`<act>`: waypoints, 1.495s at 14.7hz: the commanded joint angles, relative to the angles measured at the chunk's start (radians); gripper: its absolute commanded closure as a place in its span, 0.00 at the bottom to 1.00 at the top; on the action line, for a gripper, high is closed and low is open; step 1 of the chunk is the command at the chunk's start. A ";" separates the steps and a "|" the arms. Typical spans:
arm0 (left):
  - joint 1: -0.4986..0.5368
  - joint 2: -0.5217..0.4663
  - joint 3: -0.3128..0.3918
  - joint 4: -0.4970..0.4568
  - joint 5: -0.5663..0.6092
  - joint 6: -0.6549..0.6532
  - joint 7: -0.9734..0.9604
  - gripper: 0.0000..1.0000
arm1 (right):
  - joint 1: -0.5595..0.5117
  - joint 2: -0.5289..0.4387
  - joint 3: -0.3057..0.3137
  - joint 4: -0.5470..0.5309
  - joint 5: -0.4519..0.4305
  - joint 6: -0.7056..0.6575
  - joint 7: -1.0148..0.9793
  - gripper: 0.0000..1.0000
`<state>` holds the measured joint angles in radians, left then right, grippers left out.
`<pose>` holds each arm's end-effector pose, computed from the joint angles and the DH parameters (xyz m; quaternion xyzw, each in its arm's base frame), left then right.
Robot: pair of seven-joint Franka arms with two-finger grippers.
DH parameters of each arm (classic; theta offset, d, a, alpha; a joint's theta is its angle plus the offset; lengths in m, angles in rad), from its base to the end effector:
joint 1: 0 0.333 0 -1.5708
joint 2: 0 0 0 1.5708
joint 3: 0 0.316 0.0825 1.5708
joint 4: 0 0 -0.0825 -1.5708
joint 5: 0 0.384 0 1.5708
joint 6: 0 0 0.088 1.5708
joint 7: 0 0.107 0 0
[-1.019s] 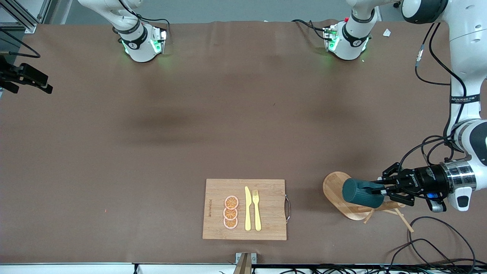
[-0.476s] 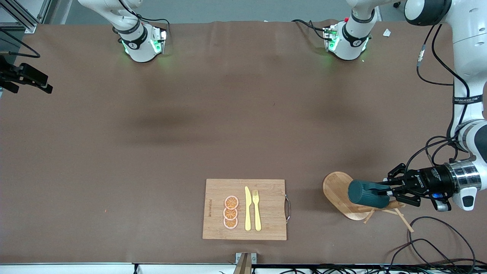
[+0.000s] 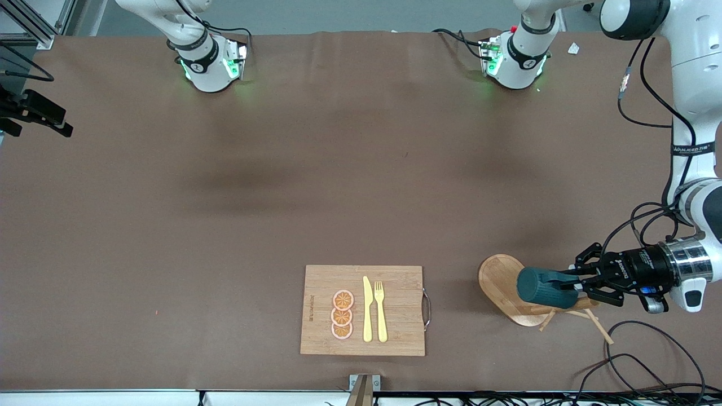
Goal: Pass cup and hang on rack
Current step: 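Hook the mug handle onto the rack peg with the left gripper, then open the left gripper and pull it back from the mug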
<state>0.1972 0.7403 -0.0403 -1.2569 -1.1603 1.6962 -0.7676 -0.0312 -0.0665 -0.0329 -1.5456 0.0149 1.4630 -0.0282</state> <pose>0.7379 0.0368 0.3534 0.6653 0.5011 -0.2808 0.4770 0.5214 -0.0324 0.6627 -0.9998 0.0172 0.0077 0.0089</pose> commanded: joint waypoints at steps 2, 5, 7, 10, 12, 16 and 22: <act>0.008 0.010 -0.004 0.007 -0.025 -0.015 -0.001 0.99 | -0.016 -0.001 0.008 0.025 0.007 -0.041 -0.002 0.00; 0.010 0.010 -0.004 0.007 -0.025 -0.015 -0.001 0.98 | -0.013 -0.001 0.010 0.028 -0.003 -0.040 -0.010 0.00; 0.018 0.011 -0.006 0.007 -0.025 -0.023 -0.001 0.98 | -0.016 -0.001 0.010 0.027 -0.007 -0.041 -0.006 0.00; 0.019 0.016 -0.006 0.007 -0.025 -0.023 -0.001 0.98 | -0.022 -0.001 0.007 0.027 0.000 -0.033 -0.007 0.00; 0.019 0.018 -0.006 0.007 -0.025 -0.023 -0.001 0.97 | -0.027 -0.001 0.007 0.027 0.008 -0.030 -0.002 0.00; 0.019 0.019 -0.004 0.007 -0.027 -0.023 -0.002 0.51 | -0.035 -0.001 0.008 0.028 0.011 -0.030 -0.001 0.00; 0.014 0.002 -0.013 0.017 -0.025 -0.049 -0.081 0.00 | -0.029 0.005 0.010 0.039 0.011 -0.032 -0.007 0.00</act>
<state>0.2091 0.7550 -0.0495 -1.2423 -1.1654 1.6754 -0.8164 -0.0461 -0.0666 -0.0357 -1.5218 0.0154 1.4376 -0.0281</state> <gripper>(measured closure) 0.317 0.000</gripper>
